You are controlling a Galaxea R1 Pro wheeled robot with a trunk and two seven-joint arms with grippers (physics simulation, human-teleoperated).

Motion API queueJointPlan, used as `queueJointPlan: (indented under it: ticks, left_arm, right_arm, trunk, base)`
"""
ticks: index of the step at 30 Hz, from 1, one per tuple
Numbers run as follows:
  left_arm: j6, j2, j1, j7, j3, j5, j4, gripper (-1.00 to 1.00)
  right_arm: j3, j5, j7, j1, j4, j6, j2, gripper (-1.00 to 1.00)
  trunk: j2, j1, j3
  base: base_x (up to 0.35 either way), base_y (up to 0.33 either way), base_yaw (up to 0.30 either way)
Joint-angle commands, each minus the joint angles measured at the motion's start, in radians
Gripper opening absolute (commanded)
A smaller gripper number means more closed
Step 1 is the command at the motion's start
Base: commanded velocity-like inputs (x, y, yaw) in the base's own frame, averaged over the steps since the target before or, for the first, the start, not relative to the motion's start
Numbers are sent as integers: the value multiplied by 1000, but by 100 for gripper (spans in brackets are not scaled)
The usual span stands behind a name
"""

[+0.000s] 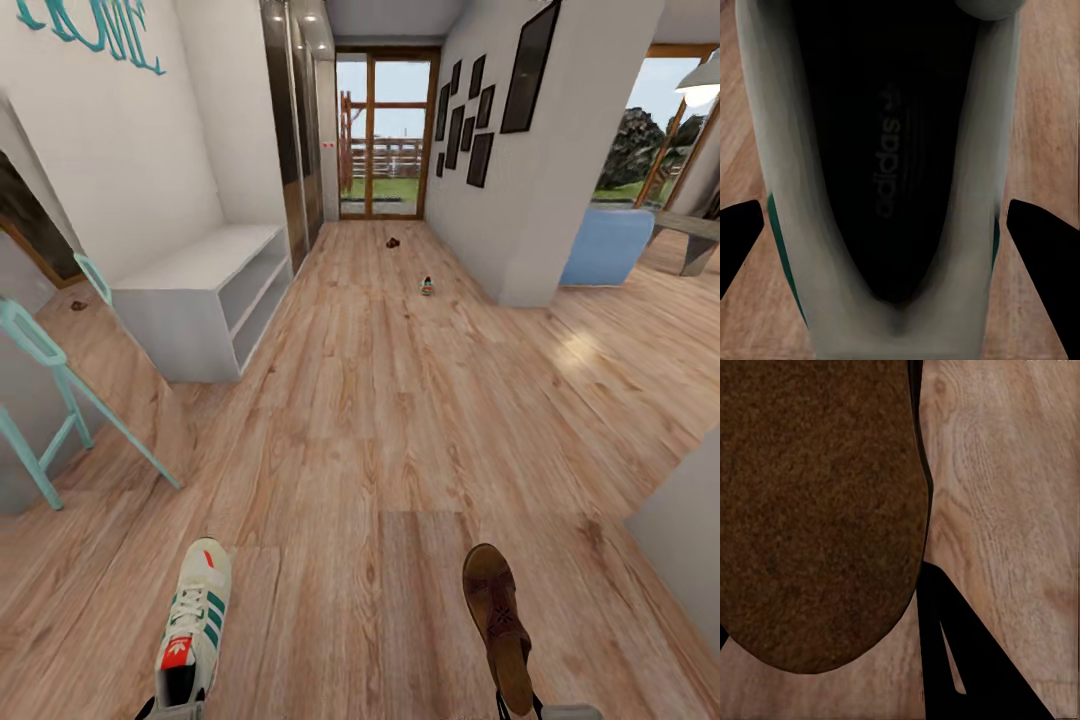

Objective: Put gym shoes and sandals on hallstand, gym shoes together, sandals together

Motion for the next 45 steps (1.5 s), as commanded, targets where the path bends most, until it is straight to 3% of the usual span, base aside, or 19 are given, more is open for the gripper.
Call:
queueJointPlan:
  ticks: [1,10,45]
  left_arm:
    - [-3,-1,-1,-6,8,-7,0,-100]
    - [-3,-1,-1,-6,8,-7,0,-100]
    - [-2,1,-1,-6,10,-7,0,-100]
  right_arm:
    - [-4,4,3,0,1,-2,1,-100]
    - [-4,4,3,0,1,-2,1,-100]
    - [-4,4,3,0,1,-2,1,-100]
  trunk:
    - [0,-1,0]
    - [0,-1,10]
    - [0,-1,47]
  base:
    - [-239,-205,221]
    - [-146,-105,220]
    - [-2,-1,220]
